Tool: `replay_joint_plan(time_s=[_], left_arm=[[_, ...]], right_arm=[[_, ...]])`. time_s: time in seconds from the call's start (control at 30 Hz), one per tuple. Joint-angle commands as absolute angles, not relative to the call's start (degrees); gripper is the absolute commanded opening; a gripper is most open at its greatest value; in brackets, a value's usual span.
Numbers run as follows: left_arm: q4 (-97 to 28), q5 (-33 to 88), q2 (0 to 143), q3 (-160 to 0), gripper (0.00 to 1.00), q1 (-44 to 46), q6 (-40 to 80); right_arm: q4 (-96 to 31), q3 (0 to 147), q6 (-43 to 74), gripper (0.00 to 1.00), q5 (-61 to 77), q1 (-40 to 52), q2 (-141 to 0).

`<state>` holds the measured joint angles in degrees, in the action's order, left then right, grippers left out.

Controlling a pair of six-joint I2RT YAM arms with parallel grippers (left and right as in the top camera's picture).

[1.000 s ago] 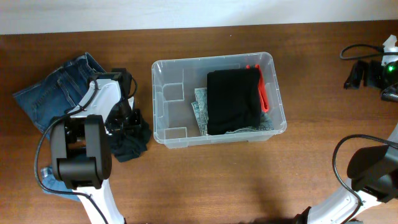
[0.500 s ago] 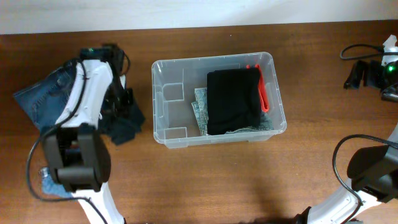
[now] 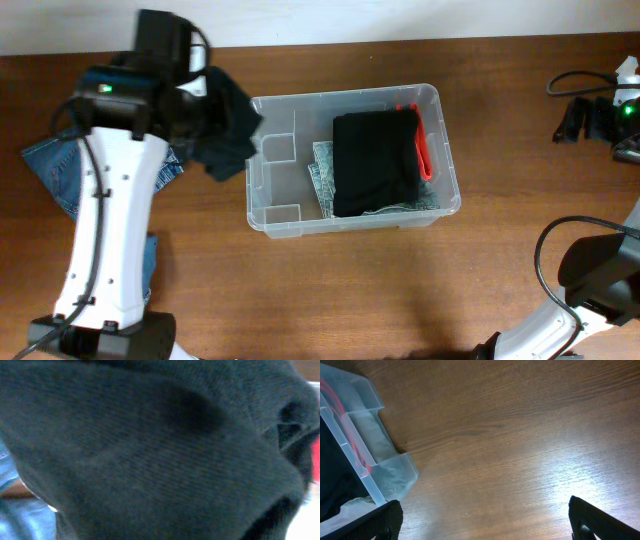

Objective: Pack container
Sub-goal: 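Lift the black knit item with the left gripper over the bin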

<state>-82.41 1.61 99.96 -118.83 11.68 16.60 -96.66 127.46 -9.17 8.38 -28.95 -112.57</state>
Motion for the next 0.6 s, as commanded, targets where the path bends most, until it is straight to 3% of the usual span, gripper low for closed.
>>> replay_joint_plan(time_s=[0.0, 0.2, 0.57], left_arm=[[-79.57, 2.83, 100.68, -119.35, 0.0, 16.58, 20.4], [-72.97, 1.65, 105.12, -119.35, 0.01, 23.0, 22.85], [-69.87, -0.56, 116.6, -119.35, 0.01, 24.03, 24.84]], right_arm=[[-96.66, 127.57, -9.19, 0.98, 8.12, -28.91, -112.12], [-96.66, 127.57, -9.19, 0.98, 8.12, -28.91, -112.12], [-96.66, 127.57, -9.19, 0.98, 8.12, -28.91, -112.12]])
